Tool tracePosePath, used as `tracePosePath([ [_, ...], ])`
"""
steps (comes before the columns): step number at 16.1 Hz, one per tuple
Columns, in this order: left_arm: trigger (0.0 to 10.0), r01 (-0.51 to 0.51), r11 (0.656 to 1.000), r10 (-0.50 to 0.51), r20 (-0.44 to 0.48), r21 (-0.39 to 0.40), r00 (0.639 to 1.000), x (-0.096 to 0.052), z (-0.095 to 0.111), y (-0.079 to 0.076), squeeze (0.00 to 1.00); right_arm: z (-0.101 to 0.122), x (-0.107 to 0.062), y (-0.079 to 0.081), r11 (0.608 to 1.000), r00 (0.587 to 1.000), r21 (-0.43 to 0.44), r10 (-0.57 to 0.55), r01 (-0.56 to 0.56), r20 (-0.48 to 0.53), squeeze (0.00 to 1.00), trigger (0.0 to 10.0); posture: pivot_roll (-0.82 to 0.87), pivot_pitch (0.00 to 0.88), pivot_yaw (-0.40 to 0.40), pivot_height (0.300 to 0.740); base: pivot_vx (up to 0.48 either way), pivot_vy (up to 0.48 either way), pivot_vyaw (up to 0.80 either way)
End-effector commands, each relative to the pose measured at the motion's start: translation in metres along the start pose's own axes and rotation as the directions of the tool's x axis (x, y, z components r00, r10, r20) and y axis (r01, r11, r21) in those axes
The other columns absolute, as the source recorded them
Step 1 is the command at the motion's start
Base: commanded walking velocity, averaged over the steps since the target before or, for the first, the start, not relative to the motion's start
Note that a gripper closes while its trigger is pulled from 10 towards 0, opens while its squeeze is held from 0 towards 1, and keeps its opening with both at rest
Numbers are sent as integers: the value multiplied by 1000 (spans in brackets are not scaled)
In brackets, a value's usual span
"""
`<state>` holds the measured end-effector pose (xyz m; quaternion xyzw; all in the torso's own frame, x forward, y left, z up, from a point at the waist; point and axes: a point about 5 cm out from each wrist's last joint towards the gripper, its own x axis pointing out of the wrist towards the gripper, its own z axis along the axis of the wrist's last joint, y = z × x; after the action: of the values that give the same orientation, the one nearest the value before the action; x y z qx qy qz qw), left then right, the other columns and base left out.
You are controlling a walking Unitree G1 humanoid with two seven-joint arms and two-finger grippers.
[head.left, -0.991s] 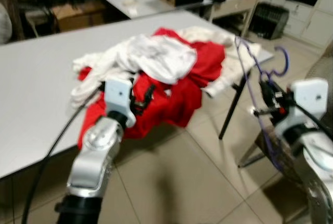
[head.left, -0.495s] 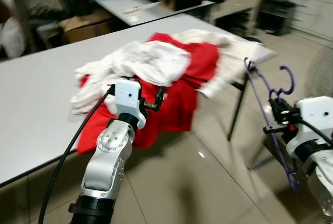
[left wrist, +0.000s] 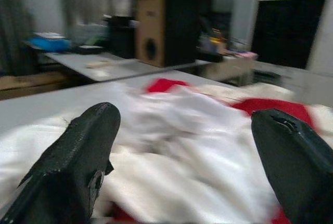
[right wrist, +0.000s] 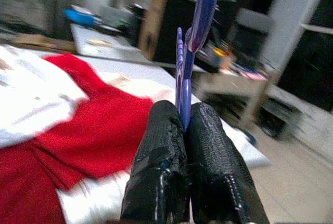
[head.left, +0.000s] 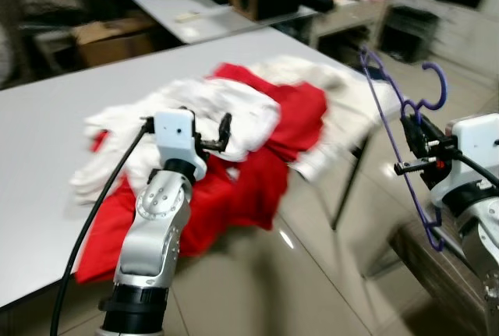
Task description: Hang hanger
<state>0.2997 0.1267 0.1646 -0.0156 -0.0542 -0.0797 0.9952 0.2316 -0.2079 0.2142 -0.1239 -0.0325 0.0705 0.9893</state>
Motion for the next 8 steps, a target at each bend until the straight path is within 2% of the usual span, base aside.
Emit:
tracePosePath([
  [1, 10000, -40, 999, 40, 11, 10, 999, 1, 3, 8, 988, 2, 1, 4, 999, 999, 1, 43, -43, 19, 0, 10000, -131, 0, -5, 740, 386, 0, 0],
  [2, 10000, -53, 999, 52, 25, 9, 998, 4, 5, 11, 855, 2, 3, 5, 998, 997, 1, 66, -66, 31, 0, 10000, -130, 0, 6, 740, 0, 0, 0],
  [3, 10000, -50, 998, 50, 32, 27, 998, 8, 7, 14, 455, 2, 4, 6, 996, 995, 8, 92, -92, 35, 0, 10000, -128, 0, 15, 740, 0, 0, 0],
  [4, 10000, -36, 997, 34, 29, 73, 999, 14, 9, 18, 337, 1, 3, 10, 990, 989, 20, 140, -141, 35, 0, 10000, -125, 0, 22, 740, 0, 0, 0],
  [5, 10000, -20, 995, 16, 47, 97, 999, 21, 13, 23, 118, 0, 2, 13, 983, 983, 33, 182, -183, 28, 0, 10000, -124, 0, 25, 740, 0, 0, 0],
  [6, 10000, -2, 996, 0, 31, 86, 1000, 27, 13, 24, 0, -2, 0, 13, 978, 978, 35, 206, -206, 18, 0, 10000, -124, 0, 33, 740, 0, 0, 0],
  [7, 10000, 93, 995, -92, -16, 34, 996, 43, 14, 22, 0, -6, -7, 10, 963, 963, 27, 269, -269, -3, 0, 10000, -132, 0, 52, 740, 0, 0, 0],
  [8, 10000, 116, 991, -112, -57, 68, 992, 52, 11, 24, 0, -7, -10, 8, 958, 958, 24, 285, -285, -13, 0, 10000, -139, 0, 63, 740, 0, 0, 0],
])
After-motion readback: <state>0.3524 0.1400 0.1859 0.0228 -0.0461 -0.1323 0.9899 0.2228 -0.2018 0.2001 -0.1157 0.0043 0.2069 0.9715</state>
